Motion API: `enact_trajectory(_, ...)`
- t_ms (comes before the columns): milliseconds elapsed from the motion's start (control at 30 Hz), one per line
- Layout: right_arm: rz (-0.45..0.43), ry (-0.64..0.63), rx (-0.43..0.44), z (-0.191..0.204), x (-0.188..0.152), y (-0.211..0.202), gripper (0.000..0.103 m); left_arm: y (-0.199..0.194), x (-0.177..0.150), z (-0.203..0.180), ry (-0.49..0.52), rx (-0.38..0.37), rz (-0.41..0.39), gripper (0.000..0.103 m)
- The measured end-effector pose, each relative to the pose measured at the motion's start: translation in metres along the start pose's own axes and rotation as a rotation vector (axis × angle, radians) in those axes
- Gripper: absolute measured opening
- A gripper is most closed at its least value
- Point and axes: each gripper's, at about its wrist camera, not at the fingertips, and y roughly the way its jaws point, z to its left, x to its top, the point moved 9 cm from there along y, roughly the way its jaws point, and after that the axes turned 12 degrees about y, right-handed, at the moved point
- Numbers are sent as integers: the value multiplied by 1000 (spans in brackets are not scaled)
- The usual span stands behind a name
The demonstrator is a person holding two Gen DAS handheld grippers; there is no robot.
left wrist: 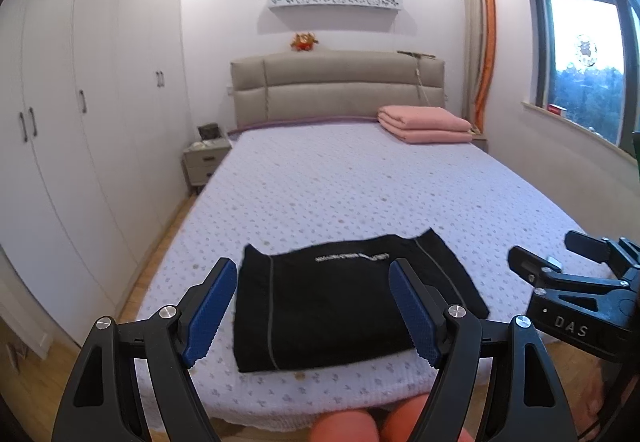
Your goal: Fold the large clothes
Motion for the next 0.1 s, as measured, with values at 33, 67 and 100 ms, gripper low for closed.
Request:
enact_trajectory(33,0,-1,-1,0,0,0,85,0,0,1,0,6,1,80)
enact_trajectory(67,0,-2,-1,0,0,1,85,0,0,2,-3,3,3,80)
enact_trajectory(100,1,-2,-1,0,0,1,85,1,-1,2,-8,-7,9,80)
